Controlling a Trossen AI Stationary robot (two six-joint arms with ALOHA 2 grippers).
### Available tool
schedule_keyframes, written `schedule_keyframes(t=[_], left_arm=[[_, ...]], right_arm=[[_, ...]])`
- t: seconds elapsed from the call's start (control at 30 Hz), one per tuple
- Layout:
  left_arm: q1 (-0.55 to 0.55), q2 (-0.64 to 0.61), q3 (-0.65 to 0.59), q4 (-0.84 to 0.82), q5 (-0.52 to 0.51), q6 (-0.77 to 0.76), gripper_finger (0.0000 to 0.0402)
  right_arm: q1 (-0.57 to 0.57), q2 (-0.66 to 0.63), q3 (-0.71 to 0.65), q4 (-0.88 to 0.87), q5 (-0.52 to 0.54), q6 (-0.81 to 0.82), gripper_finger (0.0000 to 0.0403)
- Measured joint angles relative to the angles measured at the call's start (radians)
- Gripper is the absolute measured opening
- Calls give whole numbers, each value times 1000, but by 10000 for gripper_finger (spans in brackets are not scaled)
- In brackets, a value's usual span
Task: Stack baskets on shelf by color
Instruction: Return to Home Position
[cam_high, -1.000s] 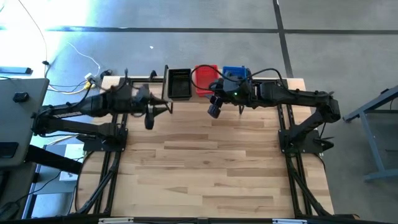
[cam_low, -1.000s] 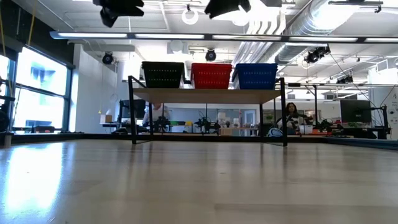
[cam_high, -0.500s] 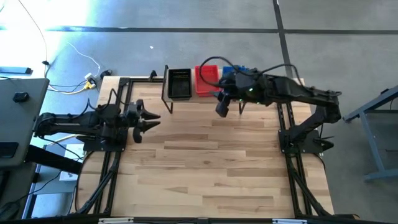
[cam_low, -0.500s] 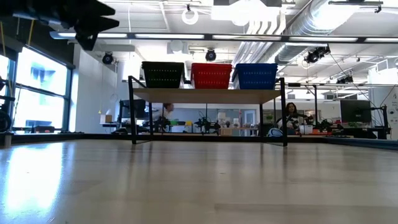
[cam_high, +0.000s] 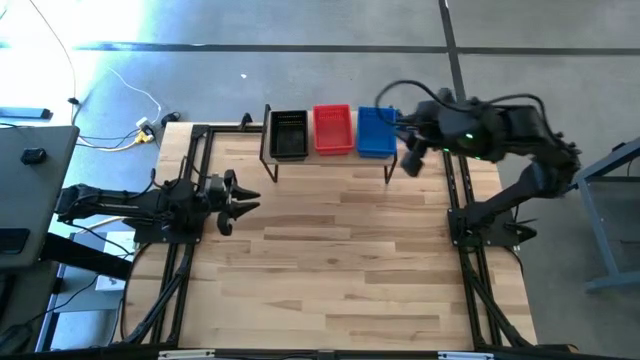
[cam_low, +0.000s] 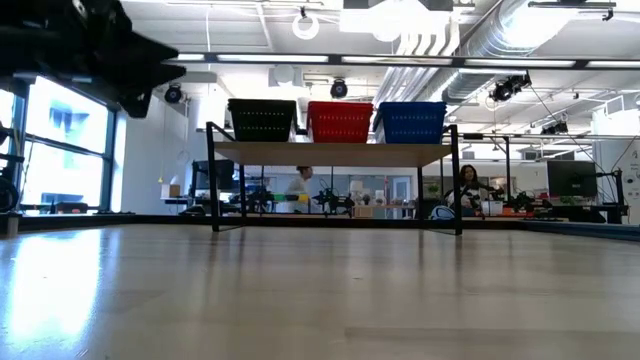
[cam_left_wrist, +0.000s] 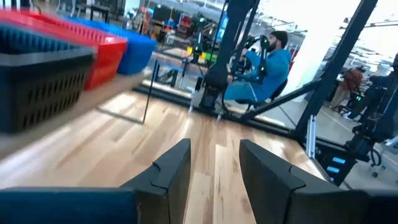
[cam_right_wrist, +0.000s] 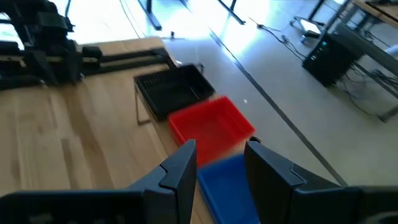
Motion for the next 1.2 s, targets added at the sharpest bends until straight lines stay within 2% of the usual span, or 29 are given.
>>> schedule_keyframes(t=[0.2,0.43,0.6,0.83,1.03,1.2], left_arm=[[1,0,-60,12,-11,-39,126],[3,1,-95,-1,-60,-47,126],[3,1,-95,-5,-84,-43,126],[3,1,-95,-59,-236,-73,126],[3,1,-95,-58,-234,-73,126],[3,1,-95,-57,-231,-74,126]], right_arm=[[37,-185,-193,-5,63,32,122],[47,-479,-515,94,79,105,122],[47,-683,-762,252,3,94,122],[47,-922,-1117,484,-124,97,122],[47,-1066,-1372,687,-230,73,122],[47,-1157,-1562,797,-268,82,122]])
